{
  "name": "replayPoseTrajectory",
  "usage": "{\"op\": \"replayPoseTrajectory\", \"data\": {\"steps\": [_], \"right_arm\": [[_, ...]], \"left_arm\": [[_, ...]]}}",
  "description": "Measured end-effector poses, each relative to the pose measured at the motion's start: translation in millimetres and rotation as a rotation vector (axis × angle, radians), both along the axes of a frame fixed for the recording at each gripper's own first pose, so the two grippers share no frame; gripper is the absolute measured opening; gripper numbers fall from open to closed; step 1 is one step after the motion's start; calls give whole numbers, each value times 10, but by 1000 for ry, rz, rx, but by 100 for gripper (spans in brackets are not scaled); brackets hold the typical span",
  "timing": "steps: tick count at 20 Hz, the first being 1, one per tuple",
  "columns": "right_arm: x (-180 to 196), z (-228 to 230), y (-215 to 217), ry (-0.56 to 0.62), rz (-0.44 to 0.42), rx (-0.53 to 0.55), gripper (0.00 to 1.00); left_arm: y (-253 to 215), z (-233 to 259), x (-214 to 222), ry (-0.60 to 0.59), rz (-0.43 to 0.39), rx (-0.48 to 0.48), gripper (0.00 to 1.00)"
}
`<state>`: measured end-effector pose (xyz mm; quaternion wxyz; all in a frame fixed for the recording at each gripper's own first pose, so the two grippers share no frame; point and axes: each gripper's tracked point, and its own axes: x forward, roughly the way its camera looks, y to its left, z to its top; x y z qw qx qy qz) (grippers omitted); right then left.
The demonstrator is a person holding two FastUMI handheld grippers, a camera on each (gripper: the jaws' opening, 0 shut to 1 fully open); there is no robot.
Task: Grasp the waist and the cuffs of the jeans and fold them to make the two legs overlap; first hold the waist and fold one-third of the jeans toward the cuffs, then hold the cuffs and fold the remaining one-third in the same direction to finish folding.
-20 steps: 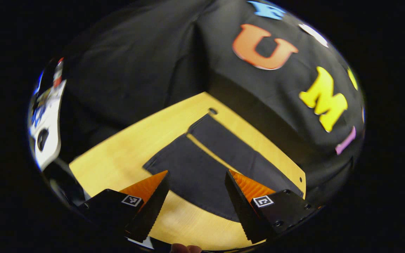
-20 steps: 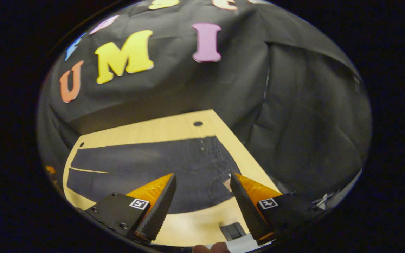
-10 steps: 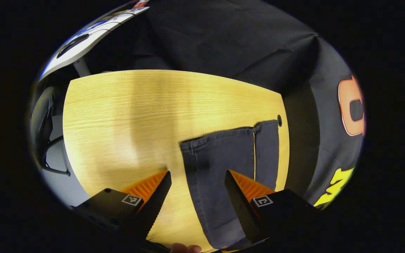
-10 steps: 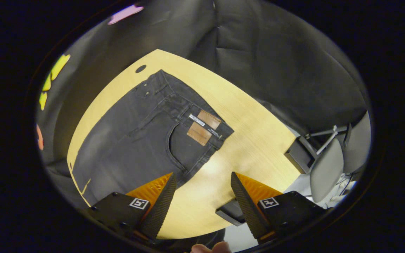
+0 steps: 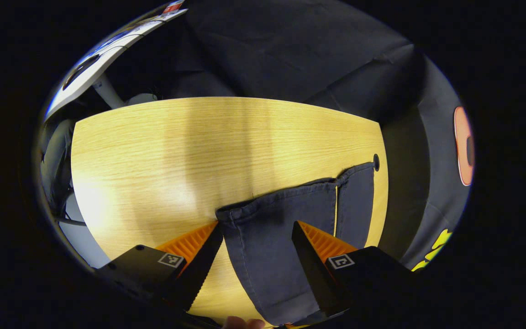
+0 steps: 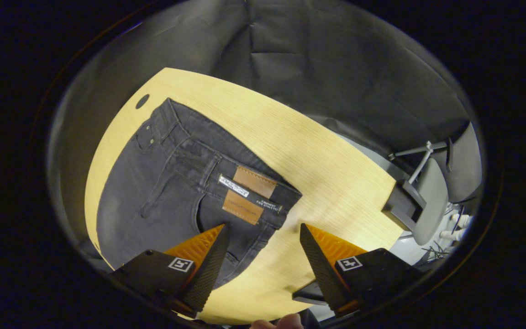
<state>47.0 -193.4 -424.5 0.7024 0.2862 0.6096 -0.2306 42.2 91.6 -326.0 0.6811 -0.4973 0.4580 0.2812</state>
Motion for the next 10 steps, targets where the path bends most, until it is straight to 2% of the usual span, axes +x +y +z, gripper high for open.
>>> {"op": "replayPoseTrajectory", "data": {"steps": [2,4,7,8,10], "right_arm": [[91,-32,26,-6,-4,-24,98],[112,-47,62,18,22,-65,94],[156,-51,88,43,-19,-99,94],[153,-72,89,43,-30,-104,98],[153,-67,99,44,-27,-105,92]], "left_arm": [[-31,-20,50,22,-23,13,99],[-43,-37,84,47,-32,21,100],[-79,-37,138,75,-42,23,99],[-72,-62,139,91,-55,36,100],[-81,-74,137,118,-80,54,98]]}}
